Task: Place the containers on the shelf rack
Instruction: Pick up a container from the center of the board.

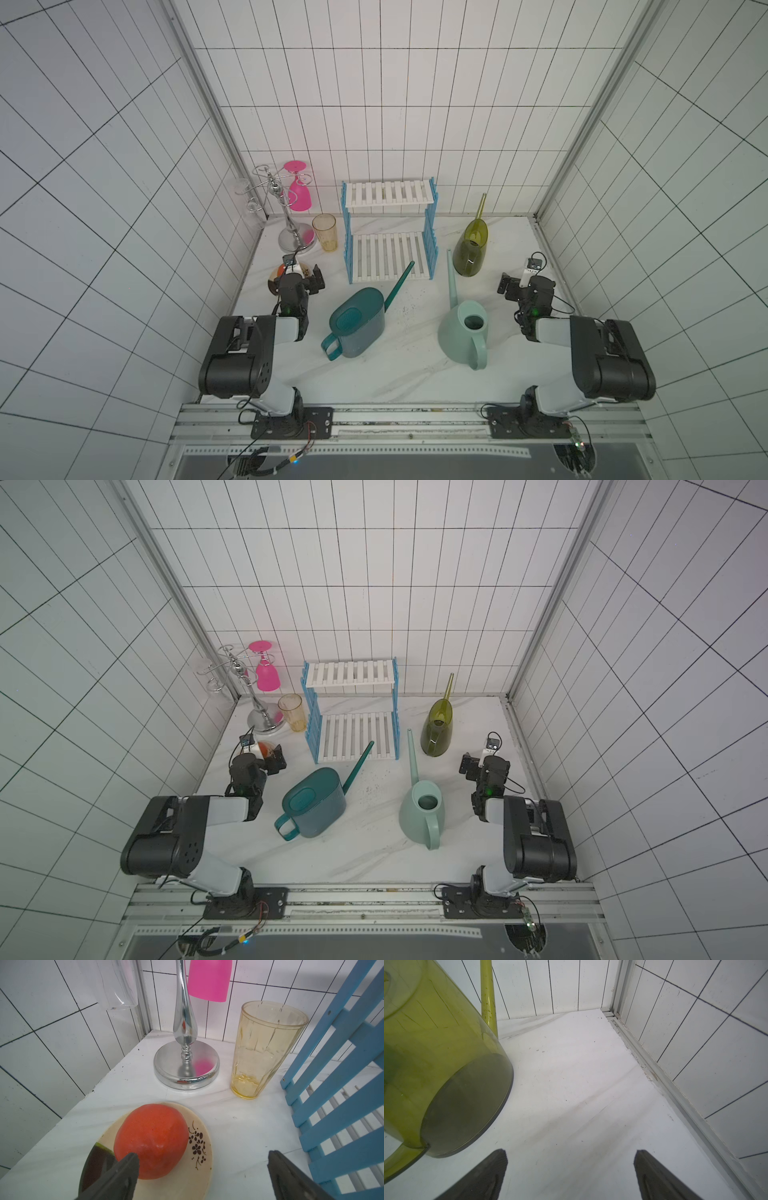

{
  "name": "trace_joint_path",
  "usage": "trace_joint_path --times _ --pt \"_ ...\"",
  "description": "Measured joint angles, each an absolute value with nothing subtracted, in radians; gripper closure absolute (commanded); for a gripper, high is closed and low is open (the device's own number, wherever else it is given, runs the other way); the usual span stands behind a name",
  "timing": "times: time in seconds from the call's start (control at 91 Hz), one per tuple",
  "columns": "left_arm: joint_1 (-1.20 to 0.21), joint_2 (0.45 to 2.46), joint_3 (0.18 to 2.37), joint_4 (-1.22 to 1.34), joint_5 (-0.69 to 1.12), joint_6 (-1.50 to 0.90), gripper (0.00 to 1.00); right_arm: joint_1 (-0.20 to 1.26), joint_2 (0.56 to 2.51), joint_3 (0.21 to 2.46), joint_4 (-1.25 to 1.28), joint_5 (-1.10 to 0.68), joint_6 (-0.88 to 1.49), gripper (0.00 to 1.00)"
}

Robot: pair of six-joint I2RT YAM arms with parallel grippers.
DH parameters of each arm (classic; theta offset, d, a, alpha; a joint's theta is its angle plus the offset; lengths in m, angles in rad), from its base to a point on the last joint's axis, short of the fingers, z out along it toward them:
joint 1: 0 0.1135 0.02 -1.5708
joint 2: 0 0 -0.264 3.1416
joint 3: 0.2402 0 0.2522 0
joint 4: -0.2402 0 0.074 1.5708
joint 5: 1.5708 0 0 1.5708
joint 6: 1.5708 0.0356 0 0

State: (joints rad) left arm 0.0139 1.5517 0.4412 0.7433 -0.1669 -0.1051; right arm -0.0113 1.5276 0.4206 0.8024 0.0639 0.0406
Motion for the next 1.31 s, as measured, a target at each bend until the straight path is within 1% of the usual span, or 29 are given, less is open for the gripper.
trace_joint_path --times 0.484,0.616,0.726,0.814,0.902,1.0,1.099,1.198,1.308 --pt "0.014 1.552 0.441 0.743 -0.167 -0.105 0.01 -0.011 1.528 0.421 0.802 0.064 0.040 0.01" --pt "0.014 1.527 0.441 0.721 -0.206 -0.121 0.02 -0.011 1.510 0.421 0.779 0.072 0.042 0.01" --pt "0.014 1.395 0.449 0.604 -0.244 -0.137 0.02 -0.012 1.366 0.440 0.614 0.117 0.071 0.01" --pt "0.013 1.272 0.508 0.452 -0.278 -0.159 0.02 -0.012 1.218 0.522 0.412 0.162 0.137 0.01" --pt "0.000 1.165 0.590 0.315 -0.299 -0.183 0.02 -0.012 1.082 0.613 0.220 0.161 0.220 0.01" --pt "-0.039 1.072 0.646 0.210 -0.318 -0.207 0.02 -0.012 0.930 0.661 0.022 0.109 0.308 0.01" --pt "-0.070 1.020 0.677 0.103 -0.318 -0.236 0.02 -0.012 0.820 0.685 -0.192 0.031 0.374 0.01" --pt "-0.074 0.998 0.703 -0.007 -0.292 -0.262 0.02 -0.012 0.765 0.730 -0.402 -0.051 0.406 0.01" --pt "-0.087 0.982 0.735 -0.105 -0.254 -0.282 0.02 -0.011 0.710 0.773 -0.580 -0.142 0.416 0.01"
